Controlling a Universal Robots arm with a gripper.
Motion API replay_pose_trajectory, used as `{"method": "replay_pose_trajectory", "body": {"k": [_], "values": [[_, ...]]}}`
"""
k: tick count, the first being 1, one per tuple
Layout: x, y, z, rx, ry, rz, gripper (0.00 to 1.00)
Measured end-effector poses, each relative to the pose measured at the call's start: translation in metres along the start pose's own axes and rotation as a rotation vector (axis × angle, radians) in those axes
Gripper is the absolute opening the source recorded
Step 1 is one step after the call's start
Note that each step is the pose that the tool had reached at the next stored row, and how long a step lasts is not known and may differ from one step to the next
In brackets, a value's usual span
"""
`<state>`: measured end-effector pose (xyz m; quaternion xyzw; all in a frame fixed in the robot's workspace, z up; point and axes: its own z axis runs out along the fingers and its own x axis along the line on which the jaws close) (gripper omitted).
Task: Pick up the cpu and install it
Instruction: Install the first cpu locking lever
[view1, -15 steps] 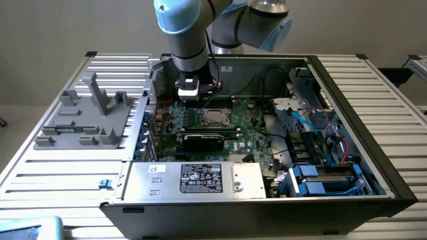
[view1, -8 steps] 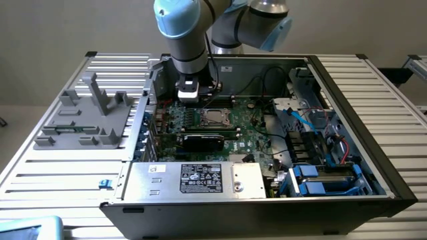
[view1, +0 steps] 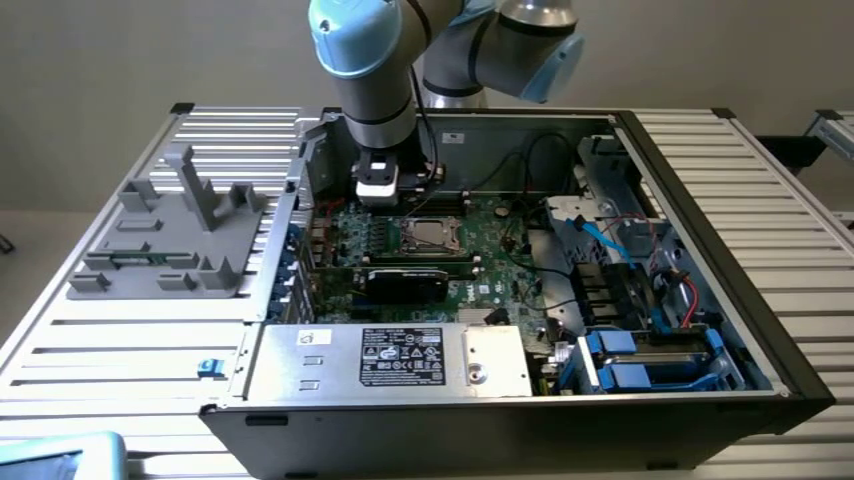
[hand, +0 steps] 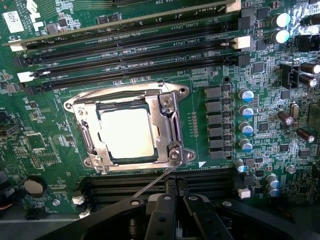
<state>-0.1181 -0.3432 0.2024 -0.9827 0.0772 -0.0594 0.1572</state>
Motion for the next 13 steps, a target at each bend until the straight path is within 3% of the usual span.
{"method": "replay_pose_trajectory", "body": {"k": [4,8,13], "values": [[0.0001,0.0001,0.0000,-0.0003,-0.0001,0.003,0.11],[0.0002,0.0005,-0.0006,-0.0024,-0.0094,0.009,0.11],[0.0004,0.0006,-0.0007,-0.0027,-0.0084,0.012,0.11]]}}
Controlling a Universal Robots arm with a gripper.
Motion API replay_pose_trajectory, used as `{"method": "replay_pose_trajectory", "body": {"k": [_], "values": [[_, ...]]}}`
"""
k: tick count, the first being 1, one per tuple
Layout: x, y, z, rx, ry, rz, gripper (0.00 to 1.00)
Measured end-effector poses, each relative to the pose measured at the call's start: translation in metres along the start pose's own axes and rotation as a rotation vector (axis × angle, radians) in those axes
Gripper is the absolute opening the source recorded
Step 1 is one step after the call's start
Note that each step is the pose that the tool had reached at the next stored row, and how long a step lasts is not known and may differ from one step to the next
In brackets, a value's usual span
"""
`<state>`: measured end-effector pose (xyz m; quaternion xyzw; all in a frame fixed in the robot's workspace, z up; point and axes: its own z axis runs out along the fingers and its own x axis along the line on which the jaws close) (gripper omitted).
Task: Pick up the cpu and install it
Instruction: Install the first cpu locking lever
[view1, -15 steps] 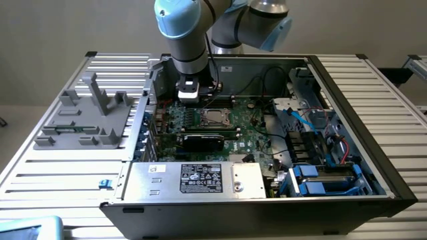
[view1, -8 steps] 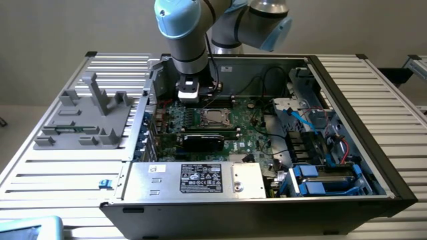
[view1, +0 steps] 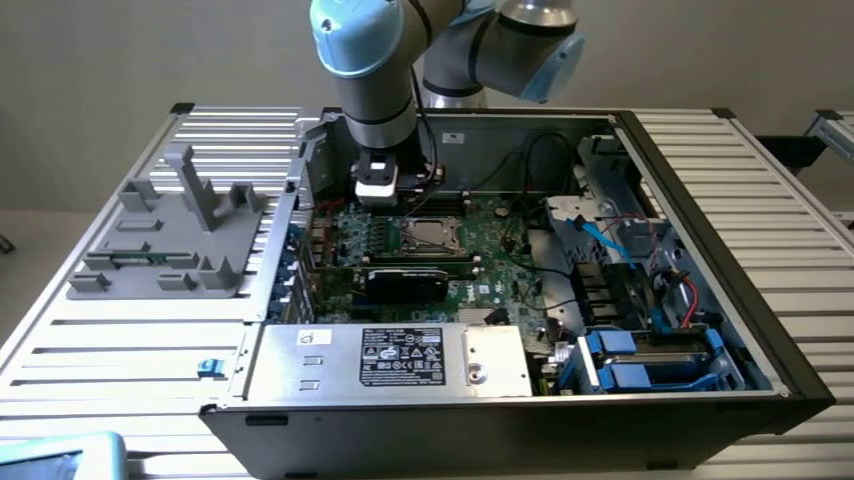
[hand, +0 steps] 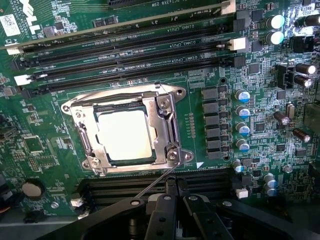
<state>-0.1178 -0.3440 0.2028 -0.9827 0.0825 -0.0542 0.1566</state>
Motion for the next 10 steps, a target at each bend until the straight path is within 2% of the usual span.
{"method": "replay_pose_trajectory", "body": {"k": [10], "values": [[0.0039,-0.0003,0.0011,-0.0005,0.0069,0.010,0.11]]}}
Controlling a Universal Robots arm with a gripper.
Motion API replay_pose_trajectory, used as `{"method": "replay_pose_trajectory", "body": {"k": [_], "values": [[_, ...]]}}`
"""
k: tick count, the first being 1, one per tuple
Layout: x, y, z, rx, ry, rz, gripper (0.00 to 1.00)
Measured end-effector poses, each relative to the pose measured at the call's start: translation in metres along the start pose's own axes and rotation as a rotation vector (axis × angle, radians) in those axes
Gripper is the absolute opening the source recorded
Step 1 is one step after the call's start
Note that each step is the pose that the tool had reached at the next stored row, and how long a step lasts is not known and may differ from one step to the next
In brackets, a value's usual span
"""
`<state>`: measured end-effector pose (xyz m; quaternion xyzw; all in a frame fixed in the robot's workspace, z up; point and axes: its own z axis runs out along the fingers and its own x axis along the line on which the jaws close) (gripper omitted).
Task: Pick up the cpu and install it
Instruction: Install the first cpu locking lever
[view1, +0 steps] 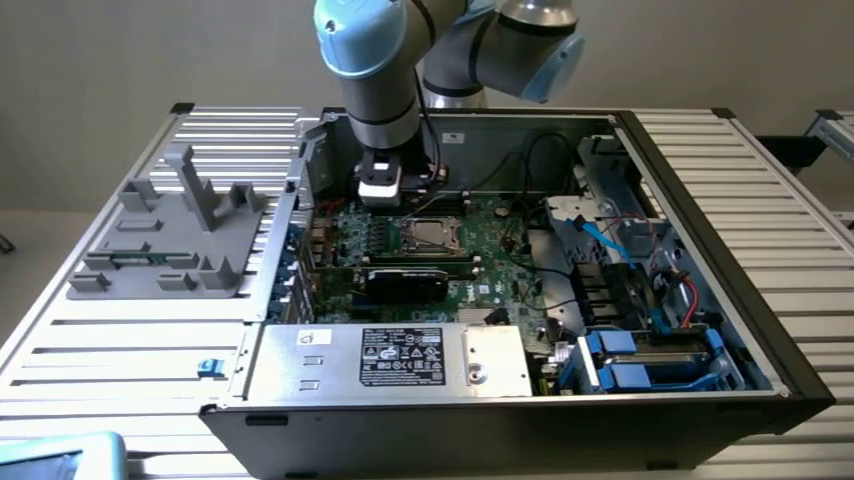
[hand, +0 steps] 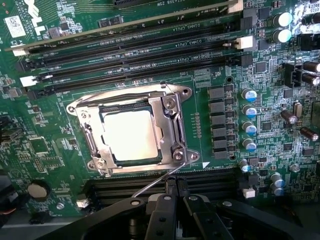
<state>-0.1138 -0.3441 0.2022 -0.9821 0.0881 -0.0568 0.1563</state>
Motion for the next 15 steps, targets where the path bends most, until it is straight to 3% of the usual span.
{"method": "replay_pose_trajectory", "body": {"k": [15], "values": [[0.0021,0.0008,0.0012,0.0024,0.0061,0.016,0.11]]}}
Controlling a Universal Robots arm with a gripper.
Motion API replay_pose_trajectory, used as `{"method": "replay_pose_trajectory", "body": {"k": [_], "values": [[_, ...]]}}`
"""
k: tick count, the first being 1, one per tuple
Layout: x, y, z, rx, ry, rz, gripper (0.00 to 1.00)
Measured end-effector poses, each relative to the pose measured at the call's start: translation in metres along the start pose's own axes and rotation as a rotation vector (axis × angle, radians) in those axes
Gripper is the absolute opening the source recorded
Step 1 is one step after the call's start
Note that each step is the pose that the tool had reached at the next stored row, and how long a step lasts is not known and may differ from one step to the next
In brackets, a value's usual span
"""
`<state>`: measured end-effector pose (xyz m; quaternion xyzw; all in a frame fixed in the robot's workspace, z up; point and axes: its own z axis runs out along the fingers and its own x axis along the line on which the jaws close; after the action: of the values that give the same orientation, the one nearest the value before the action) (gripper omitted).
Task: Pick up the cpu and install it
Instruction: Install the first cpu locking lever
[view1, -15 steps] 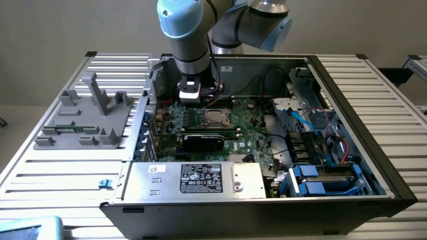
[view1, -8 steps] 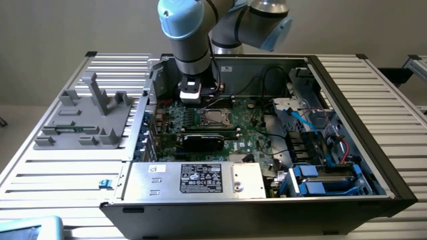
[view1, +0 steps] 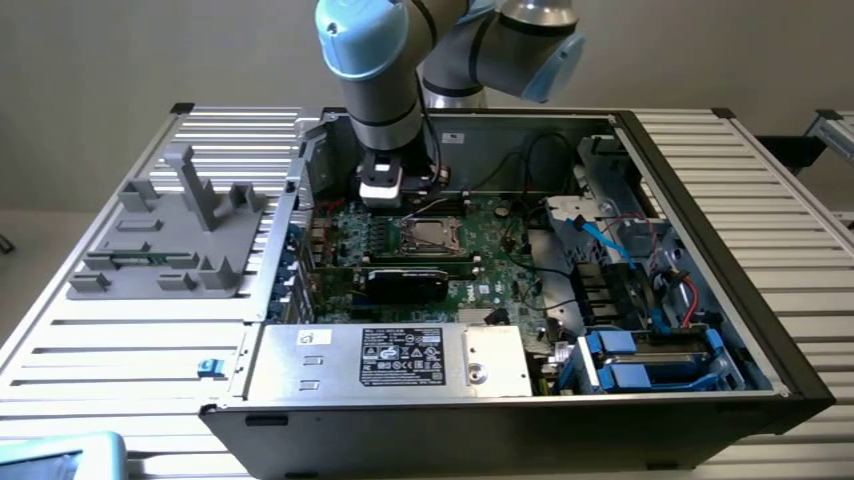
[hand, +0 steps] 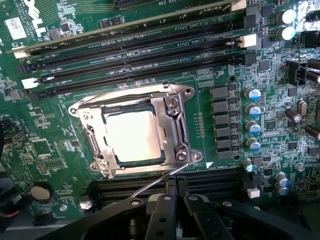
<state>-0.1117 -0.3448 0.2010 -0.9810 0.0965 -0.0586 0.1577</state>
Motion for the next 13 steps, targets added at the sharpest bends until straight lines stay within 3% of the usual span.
{"method": "replay_pose_trajectory", "body": {"k": [13], "values": [[0.0033,0.0002,0.0029,0.0006,0.0076,0.016,0.11]]}}
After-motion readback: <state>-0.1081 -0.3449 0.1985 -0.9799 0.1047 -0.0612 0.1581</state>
